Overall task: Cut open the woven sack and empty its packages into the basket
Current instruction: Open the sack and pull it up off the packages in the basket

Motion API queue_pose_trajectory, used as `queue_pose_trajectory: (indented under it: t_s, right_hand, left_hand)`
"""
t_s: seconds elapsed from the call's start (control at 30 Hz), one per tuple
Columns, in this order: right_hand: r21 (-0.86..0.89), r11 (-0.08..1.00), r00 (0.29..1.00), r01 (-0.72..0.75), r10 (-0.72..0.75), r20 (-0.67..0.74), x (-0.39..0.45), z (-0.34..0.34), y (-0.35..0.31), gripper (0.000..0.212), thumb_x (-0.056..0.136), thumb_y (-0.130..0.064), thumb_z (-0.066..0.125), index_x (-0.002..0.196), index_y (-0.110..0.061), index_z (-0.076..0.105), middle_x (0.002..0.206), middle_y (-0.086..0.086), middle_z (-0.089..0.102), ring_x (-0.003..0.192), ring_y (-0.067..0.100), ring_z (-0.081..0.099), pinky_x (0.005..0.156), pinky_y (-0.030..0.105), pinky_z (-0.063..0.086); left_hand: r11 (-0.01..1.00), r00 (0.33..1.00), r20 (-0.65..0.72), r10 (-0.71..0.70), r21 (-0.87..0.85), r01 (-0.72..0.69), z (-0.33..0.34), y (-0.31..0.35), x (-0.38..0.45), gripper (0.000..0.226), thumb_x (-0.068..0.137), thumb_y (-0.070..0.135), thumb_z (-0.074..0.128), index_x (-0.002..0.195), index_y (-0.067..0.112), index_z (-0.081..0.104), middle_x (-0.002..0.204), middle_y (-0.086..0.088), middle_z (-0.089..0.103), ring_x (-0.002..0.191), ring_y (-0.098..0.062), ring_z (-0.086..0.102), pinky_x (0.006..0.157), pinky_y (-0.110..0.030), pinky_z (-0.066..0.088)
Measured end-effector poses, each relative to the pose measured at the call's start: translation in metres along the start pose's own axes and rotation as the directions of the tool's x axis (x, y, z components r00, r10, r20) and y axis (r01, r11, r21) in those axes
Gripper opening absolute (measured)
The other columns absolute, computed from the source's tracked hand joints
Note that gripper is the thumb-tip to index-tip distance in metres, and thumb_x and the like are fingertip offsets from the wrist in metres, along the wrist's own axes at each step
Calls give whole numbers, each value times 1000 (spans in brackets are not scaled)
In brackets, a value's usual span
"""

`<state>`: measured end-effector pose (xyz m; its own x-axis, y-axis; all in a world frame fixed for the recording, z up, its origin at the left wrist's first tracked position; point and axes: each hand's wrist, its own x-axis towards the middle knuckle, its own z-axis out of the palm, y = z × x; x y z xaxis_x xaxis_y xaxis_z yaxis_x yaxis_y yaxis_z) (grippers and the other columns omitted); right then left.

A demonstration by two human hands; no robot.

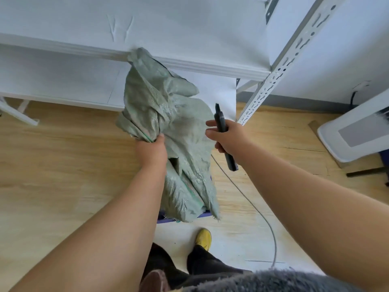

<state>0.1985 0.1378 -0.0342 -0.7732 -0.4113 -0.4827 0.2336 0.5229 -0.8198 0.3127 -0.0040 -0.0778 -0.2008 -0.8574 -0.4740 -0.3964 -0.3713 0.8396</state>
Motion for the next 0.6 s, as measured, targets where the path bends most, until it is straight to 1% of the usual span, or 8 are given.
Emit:
queue_pose_trajectory:
  t_s: [0.1, 0.2, 0.23, 0.33, 0.4, 0.43, 0.53, 0.6]
  right_hand:
    - [50, 995, 994, -81, 84, -71, 6, -2, 12, 24, 85, -12, 68, 109, -16, 68, 78, 3, 63, 48, 12, 52, 49, 23, 47]
    - [68, 992, 990, -109, 115, -80, 10, -2, 18, 22, 84, -12, 70, 106, -16, 67, 79, 5, 61, 49, 13, 52, 48, 22, 46]
    - [73, 991, 990, -113, 118, -76, 11, -1, 18, 22, 84, -12, 70, 105, -17, 67, 80, 6, 62, 49, 13, 52, 48, 22, 46]
    - [68, 993, 993, -101, 105, -52, 10, 6, 14, 23, 86, -12, 68, 109, -17, 68, 83, 6, 63, 49, 12, 54, 49, 21, 48]
    - [95, 992, 996, -84, 86, -22, 7, 12, 11, 24, 89, -11, 65, 112, -16, 67, 86, 7, 64, 51, 13, 55, 51, 22, 50]
    - [111, 991, 997, -75, 77, -9, 6, 14, 9, 24, 90, -10, 63, 113, -16, 67, 91, 8, 66, 53, 13, 56, 52, 23, 51]
    - [107, 993, 998, -56, 55, 20, 5, 18, 6, 29, 91, -9, 61, 118, -18, 64, 114, 5, 66, 57, 13, 57, 59, 24, 56]
    - [61, 998, 999, -28, 27, 17, 7, 21, 4, 34, 91, -8, 61, 122, -21, 63, 118, 2, 63, 57, 13, 57, 62, 24, 57]
  left_hand:
    - [998, 979, -198, 56, 17, -54, -20, 6, 15, 38, 91, 23, 64, 125, 11, 52, 125, -5, 62, 112, -26, 59, 89, -29, 45]
    - [991, 960, -251, 124, -10, -130, -28, 19, 18, 36, 92, 20, 62, 124, 9, 52, 125, -4, 62, 114, -23, 60, 87, -24, 42]
    - [987, 956, -252, 152, -11, -160, -27, 23, 16, 34, 92, 19, 62, 123, 9, 52, 124, -4, 62, 114, -22, 60, 87, -23, 43]
    - [973, 955, -191, 226, 89, -212, -23, 35, 9, 31, 93, 16, 60, 122, 7, 53, 123, -6, 63, 114, -24, 59, 84, -22, 40]
    - [966, 947, -196, 255, 99, -240, -26, 41, 11, 32, 93, 14, 59, 124, 8, 53, 125, -5, 62, 115, -23, 58, 85, -22, 39]
    - [963, 942, -206, 266, 97, -251, -29, 43, 14, 33, 93, 14, 59, 125, 8, 53, 125, -6, 62, 115, -23, 58, 86, -22, 39]
    - [964, 966, -119, 231, 166, -210, -37, 43, 21, 30, 92, 16, 61, 120, 7, 56, 121, -10, 64, 112, -29, 60, 86, -28, 44]
    - [971, 979, -61, 195, 155, -184, -41, 41, 23, 30, 91, 17, 62, 119, 8, 56, 119, -9, 64, 109, -30, 61, 88, -32, 47]
